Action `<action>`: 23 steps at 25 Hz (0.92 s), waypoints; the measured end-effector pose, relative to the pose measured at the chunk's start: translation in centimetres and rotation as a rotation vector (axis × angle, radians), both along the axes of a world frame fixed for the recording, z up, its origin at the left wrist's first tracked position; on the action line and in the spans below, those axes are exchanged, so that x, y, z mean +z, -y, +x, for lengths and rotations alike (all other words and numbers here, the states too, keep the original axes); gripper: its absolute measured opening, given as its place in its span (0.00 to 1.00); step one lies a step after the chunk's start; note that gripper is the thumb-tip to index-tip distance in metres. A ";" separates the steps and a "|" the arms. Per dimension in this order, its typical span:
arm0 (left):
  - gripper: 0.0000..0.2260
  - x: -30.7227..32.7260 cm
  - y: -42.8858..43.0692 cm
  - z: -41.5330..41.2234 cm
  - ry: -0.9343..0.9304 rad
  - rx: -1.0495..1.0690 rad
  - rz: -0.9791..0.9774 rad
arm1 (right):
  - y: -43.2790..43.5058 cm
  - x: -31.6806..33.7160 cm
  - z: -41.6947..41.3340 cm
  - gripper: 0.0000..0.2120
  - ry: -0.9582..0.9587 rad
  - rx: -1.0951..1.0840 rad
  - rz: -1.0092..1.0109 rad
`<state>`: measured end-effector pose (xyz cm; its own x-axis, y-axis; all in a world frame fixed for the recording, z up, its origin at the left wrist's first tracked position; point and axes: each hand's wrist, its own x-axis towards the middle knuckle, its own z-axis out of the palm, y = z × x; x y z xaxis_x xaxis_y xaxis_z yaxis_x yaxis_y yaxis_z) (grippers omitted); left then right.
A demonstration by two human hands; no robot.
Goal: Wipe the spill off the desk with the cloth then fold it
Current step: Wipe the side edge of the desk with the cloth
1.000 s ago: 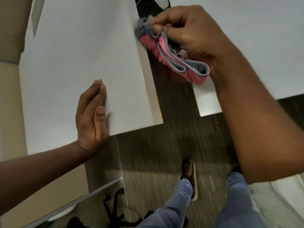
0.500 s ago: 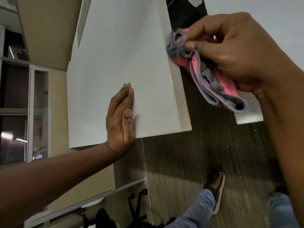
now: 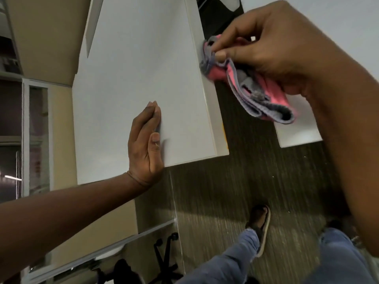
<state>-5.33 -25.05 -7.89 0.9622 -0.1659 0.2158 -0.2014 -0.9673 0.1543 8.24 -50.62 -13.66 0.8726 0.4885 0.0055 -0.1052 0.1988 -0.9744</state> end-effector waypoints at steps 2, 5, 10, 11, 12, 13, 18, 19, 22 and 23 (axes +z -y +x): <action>0.26 0.1 0.0 0.2 -0.002 -0.002 0.010 | -0.5 0.2 -1.0 0.09 -0.027 -0.040 0.003; 0.26 0.0 0.2 0.2 0.002 -0.005 0.008 | 0.2 -0.1 -4.0 0.11 -0.105 -0.037 0.040; 0.26 0.0 0.3 0.1 -0.006 -0.004 0.004 | 1.2 0.2 -6.2 0.09 -0.150 0.008 0.040; 0.26 0.1 0.3 0.2 -0.003 -0.002 0.004 | 1.0 0.5 -5.6 0.09 -0.120 -0.022 -0.005; 0.26 0.1 0.3 0.2 -0.001 0.001 0.006 | 0.7 0.7 -4.9 0.08 -0.084 -0.053 -0.050; 0.27 0.2 0.3 0.2 -0.001 0.001 0.006 | 0.4 1.1 -4.3 0.08 -0.051 -0.079 -0.080; 0.25 0.2 0.1 0.2 -0.010 -0.006 0.005 | -0.4 1.6 -4.2 0.10 -0.083 -0.137 -0.077; 0.24 0.2 0.0 0.2 -0.014 -0.005 0.003 | -0.1 1.6 -4.9 0.12 -0.123 -0.119 -0.060; 0.22 0.2 0.0 0.1 -0.020 -0.019 -0.010 | 1.2 1.4 -7.0 0.16 -0.199 -0.011 -0.006; 0.22 0.3 0.0 0.1 -0.017 -0.026 -0.012 | 1.4 1.5 -7.4 0.16 -0.207 0.007 -0.006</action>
